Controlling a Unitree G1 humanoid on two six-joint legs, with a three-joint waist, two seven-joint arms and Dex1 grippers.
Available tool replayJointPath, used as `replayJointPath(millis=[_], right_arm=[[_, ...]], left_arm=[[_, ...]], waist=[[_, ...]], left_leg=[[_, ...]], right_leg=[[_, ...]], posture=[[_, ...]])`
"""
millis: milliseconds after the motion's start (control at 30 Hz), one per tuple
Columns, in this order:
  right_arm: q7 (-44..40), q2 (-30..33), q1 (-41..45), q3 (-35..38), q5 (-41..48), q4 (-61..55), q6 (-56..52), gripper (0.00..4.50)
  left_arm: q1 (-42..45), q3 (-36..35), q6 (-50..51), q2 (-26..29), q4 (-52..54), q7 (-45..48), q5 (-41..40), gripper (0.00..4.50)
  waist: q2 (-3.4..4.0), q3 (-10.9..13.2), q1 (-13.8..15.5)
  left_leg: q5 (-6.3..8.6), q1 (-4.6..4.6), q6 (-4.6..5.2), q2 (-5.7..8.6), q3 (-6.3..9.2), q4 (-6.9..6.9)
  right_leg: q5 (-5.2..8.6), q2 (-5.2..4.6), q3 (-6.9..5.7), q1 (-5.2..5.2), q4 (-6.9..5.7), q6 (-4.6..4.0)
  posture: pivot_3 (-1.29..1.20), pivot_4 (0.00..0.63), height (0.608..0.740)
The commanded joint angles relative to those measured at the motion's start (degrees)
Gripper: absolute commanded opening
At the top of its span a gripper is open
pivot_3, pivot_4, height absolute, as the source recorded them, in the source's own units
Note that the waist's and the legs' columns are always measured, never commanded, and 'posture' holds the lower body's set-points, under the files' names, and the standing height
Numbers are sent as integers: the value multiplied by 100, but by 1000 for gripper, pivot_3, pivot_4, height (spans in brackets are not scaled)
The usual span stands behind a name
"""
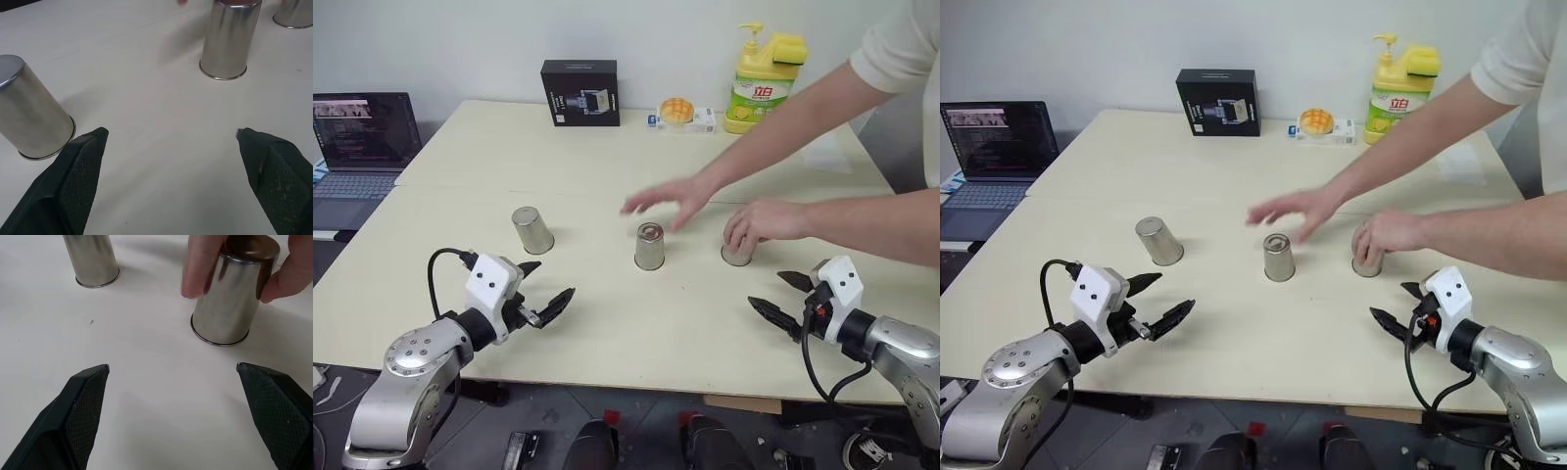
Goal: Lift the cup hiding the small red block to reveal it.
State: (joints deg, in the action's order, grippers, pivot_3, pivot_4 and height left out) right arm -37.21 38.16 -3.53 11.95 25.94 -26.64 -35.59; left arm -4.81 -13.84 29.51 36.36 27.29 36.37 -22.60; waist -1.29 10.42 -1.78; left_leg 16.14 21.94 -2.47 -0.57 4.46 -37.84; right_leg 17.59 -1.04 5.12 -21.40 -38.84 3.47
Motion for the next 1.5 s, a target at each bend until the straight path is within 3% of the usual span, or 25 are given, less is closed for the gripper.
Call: replayJointPath(millis=[33, 167, 333, 700, 1433, 1500], right_arm=[[76, 13, 20, 108, -46, -154, 136, 4427], [276, -112, -13, 147, -168, -118, 280, 4427], [616, -633, -34, -75, -473, 8, 850, 4427], [1250, -1695, 1128, -794, -1293, 1790, 1734, 4427], [1592, -2406, 2647, -744, -1392, 3813, 2473, 4427], [1588, -2427, 2680, -710, -1374, 3888, 2562, 4063]], left_arm=[[71, -60, -88, 75, 95, 97, -84, 4500], [75, 1, -119, 133, 154, 324, -140, 4500], [230, 59, 14, 276, 558, 919, -790, 4500], [443, 767, -284, 246, 660, 1082, -569, 4500], [419, 899, -246, 127, 780, 858, -622, 4500], [427, 895, -231, 121, 786, 840, -629, 4500]], waist=[[0, 0, -1], [0, 0, 0], [2, 2, -2], [14, 10, -40], [21, 14, -70], [21, 14, -75]], left_leg=[[0, 0, 0, 0, 0, 0], [0, 0, 0, 0, 0, 0], [0, 1, 0, -1, 1, 0], [-1, -7, -1, -3, -6, -1], [0, -4, 0, 1, -3, 1], [0, -4, 0, 2, -2, 1]], right_leg=[[0, 0, 0, 0, 0, 0], [0, 0, 0, 0, 0, 0], [0, 1, -2, -1, 0, 0], [-1, 7, 9, -2, -8, -1], [-2, 3, 3, -5, -12, -3], [-2, 2, 3, -5, -12, -3]], posture=[[0, 150, 740], [0, 150, 740], [0, 150, 740], [0, 150, 740], [0, 150, 740], [0, 150, 740]])
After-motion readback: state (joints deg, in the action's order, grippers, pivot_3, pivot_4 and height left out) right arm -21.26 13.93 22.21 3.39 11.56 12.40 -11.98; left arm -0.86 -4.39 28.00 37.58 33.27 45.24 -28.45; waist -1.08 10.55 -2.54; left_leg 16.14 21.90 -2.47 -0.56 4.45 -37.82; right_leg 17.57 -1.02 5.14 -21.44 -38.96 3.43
